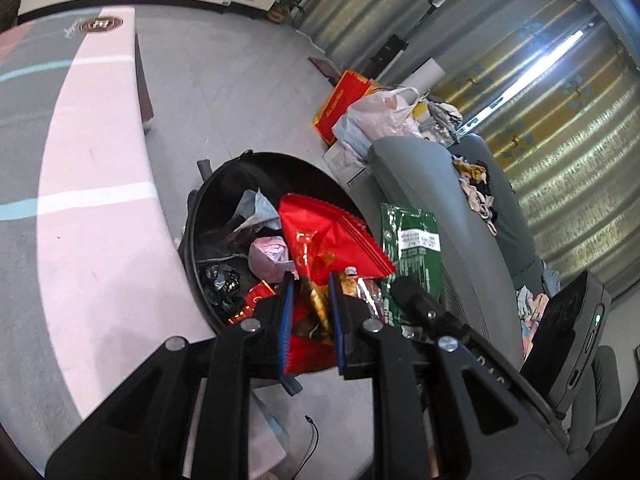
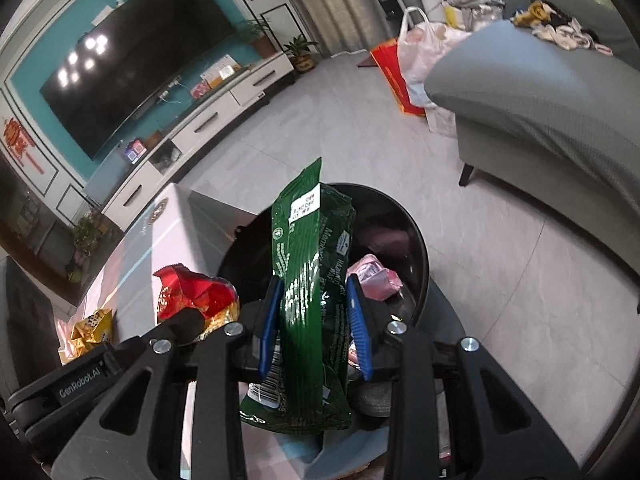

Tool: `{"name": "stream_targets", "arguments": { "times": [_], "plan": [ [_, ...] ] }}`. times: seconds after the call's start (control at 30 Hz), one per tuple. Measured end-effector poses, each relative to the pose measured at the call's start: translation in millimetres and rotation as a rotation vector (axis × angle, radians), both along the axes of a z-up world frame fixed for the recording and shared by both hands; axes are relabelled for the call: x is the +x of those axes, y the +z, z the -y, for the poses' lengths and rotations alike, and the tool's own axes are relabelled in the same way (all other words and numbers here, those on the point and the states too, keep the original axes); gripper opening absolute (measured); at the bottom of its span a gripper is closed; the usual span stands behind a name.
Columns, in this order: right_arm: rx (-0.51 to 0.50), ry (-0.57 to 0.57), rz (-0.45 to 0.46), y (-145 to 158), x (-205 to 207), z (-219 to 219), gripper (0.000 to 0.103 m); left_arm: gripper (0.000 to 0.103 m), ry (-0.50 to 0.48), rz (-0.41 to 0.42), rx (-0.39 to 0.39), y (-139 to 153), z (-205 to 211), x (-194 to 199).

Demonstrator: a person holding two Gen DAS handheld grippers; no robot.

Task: Collect trash
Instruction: 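Open both tools over the bin to drop the green bag and wrapper, then grasp the yellow potato chip bag with the right tool while the left tool grasps a white plastic bag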

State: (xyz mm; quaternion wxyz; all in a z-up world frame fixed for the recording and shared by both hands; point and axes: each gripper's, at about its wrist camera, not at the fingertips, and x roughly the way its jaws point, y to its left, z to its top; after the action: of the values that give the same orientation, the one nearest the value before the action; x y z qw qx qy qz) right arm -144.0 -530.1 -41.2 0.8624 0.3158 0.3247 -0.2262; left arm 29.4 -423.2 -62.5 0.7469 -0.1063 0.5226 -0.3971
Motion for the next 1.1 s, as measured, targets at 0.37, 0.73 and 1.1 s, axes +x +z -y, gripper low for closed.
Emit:
{"name": "stream_targets", "arguments": {
  "times": [0.37,0.73,1.1],
  "plan": [
    [0.038,-0.038,-0.063,-25,15,11,0.036,0.034,-0.029,-0.019,0.080,-31,24,8],
    [0.026,-0.057,-0.030,-6,14,-4,0.071,0.085,0.064,0.036,0.040,5,-30,16],
    [-0.062,0.144,0.059,48,66,-99,0.094,0.096,0.418,0.194,0.112,72,-218,40]
  ]
}}
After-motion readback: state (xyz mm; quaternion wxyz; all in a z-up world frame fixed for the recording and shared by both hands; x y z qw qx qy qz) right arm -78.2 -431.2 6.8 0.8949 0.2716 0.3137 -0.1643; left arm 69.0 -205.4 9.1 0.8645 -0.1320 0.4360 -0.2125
